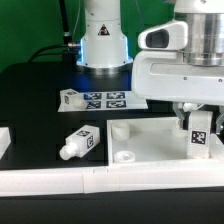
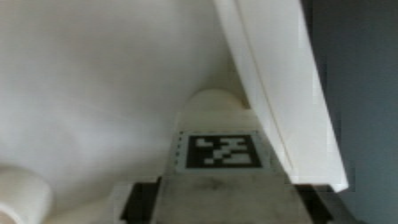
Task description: Assemble one leg
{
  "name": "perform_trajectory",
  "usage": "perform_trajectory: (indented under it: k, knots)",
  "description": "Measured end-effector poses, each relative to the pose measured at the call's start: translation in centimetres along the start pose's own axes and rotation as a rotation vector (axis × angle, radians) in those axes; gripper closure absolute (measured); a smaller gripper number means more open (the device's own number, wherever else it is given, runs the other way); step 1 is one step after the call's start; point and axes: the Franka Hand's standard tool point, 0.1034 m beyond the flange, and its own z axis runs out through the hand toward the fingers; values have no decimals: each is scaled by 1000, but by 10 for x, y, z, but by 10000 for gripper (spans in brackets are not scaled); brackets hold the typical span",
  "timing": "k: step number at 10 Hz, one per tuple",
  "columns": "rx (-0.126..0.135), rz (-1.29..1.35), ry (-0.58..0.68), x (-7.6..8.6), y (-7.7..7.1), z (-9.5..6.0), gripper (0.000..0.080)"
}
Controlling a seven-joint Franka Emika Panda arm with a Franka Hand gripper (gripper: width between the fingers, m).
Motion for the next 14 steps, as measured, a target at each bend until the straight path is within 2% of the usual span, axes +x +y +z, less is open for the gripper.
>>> perform_trajectory:
  k: [3, 4, 5, 10, 13, 14]
  knots:
    - [-35, 418, -34, -2, -3, -1, 515]
    - [-25, 601, -41, -1, -4, -1, 515]
    - [2, 780, -61, 1, -4, 0, 515]
    - [0, 1037, -63, 1, -3, 0, 515]
    - [16, 1408, -124, 4, -2, 0, 515]
    - [23, 1433, -121, 4, -3, 0, 515]
